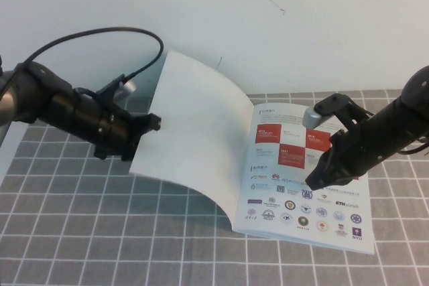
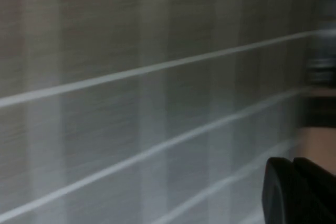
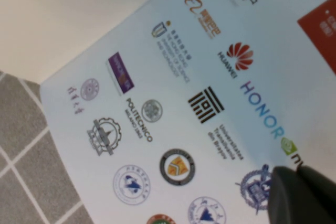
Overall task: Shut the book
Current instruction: 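Close the open booklet and leave it lying on the table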
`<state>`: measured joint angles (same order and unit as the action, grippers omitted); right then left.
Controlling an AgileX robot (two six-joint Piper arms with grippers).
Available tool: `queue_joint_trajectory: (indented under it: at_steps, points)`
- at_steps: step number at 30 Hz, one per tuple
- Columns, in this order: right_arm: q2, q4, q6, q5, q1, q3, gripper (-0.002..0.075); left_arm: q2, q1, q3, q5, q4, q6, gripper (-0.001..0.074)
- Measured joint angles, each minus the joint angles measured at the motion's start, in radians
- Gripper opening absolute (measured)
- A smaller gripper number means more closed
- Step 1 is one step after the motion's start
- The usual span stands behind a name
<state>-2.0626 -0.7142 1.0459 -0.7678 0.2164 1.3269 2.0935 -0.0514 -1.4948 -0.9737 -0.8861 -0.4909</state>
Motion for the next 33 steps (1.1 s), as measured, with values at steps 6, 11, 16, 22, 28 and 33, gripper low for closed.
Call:
queue_joint_trajectory:
  at_steps: [6,11,16,22,28,33]
  points:
    - [0.013,-0.006,0.004,-0.012,-0.002,0.014,-0.0003,0.000,-0.004,-0.004,-0.164,-0.364,-0.189,-0.0004]
    - [0.139,-0.002,0.008,-0.045,-0.036,0.069,-0.0003,0.000,-0.048,-0.048,-0.190,-0.442,-0.233,-0.0004]
    - [0.322,0.000,-0.023,-0.054,-0.077,0.137,-0.0003,0.000,-0.140,-0.085,-0.177,-0.417,-0.237,-0.0004]
    - [0.460,0.004,-0.027,-0.126,-0.079,0.147,-0.0003,0.000,-0.284,-0.100,-0.061,-0.275,-0.235,-0.0004]
    - [0.470,0.084,-0.068,-0.232,-0.079,0.147,-0.0003,0.002,-0.359,-0.100,-0.005,-0.149,-0.202,-0.0004]
    - [0.513,0.260,-0.159,-0.289,-0.079,0.147,-0.0003,-0.041,-0.352,-0.102,0.012,-0.048,-0.149,-0.0004]
